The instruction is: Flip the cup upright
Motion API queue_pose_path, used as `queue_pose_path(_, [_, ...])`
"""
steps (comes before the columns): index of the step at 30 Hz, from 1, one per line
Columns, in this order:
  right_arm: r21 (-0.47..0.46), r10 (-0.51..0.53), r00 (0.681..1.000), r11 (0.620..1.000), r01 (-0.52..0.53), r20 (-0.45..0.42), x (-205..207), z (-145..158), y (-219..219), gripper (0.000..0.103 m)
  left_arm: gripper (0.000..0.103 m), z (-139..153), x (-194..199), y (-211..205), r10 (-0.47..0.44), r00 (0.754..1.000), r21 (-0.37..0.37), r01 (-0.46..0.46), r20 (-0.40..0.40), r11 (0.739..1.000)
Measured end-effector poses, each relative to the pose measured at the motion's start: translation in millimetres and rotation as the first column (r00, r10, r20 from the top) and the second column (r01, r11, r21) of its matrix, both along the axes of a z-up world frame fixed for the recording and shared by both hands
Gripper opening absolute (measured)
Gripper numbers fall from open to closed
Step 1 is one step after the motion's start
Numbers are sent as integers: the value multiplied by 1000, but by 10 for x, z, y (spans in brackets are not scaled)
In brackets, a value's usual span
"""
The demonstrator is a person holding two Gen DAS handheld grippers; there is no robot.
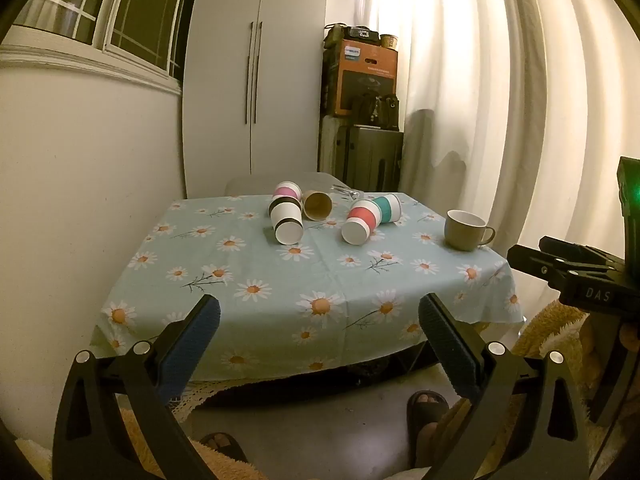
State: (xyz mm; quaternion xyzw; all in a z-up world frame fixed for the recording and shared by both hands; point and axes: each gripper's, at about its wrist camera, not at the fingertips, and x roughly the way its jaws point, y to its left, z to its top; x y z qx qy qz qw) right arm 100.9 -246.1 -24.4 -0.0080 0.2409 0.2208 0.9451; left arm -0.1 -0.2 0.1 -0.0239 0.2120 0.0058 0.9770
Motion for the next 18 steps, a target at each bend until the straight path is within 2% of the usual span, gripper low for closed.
queue_pose_path(18, [-2,1,1000,1000,-1,0,2,-8,3,98,97,-2,-3,-8,-2,1000,1,2,-3,1000])
